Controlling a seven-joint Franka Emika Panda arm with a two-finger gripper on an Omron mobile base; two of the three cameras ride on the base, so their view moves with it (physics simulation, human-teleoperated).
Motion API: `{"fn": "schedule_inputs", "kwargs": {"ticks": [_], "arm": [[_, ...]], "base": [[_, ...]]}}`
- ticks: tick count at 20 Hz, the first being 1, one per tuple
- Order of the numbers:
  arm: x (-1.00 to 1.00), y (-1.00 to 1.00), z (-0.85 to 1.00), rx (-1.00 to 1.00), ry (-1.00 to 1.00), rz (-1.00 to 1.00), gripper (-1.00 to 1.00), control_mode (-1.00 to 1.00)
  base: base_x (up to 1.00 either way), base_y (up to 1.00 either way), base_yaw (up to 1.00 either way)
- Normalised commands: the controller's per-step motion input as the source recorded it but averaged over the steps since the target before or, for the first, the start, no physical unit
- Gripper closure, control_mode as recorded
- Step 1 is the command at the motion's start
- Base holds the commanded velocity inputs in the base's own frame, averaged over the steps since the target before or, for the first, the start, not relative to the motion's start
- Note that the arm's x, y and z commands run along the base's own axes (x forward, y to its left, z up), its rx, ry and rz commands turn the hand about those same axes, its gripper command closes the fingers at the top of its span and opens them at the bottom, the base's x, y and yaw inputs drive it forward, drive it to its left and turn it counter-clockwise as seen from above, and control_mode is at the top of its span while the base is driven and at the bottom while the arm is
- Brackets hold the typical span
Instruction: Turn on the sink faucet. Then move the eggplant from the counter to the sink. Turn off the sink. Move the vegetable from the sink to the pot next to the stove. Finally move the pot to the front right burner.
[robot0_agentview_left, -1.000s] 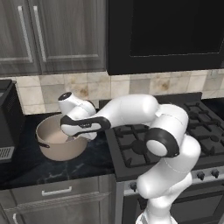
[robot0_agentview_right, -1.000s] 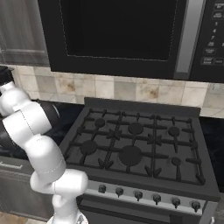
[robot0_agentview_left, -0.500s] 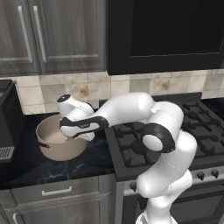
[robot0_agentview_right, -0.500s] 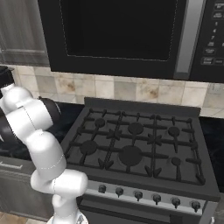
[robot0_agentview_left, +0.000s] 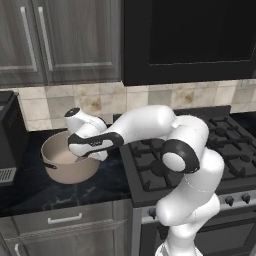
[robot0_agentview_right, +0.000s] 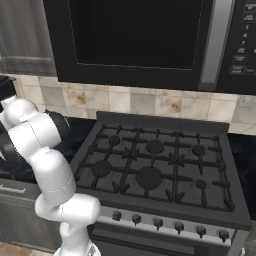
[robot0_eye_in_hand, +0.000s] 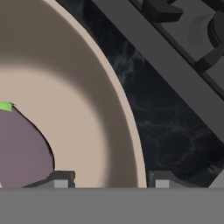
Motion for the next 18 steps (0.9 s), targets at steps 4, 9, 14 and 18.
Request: {"fn": "schedule_inputs", "kwargs": {"ticks": [4,9,14,18], "arm": [[-0.05,0.0,-0.06,0.0,-0.02,-0.02,1.0,-1.0],[-0.25,-0.13,0.01,0.0,-0.09,-0.2,1.0,-1.0],[-0.27,-0.38,0.34,0.04,-0.14,-0.3,1.0,-1.0],[-0.39,-0.41,0.59,0.08,-0.13,-0.35,1.0,-1.0]], "base": [[0.0,0.0,0.0],[0.0,0.0,0.0],[0.0,0.0,0.0],[0.0,0.0,0.0]]}}
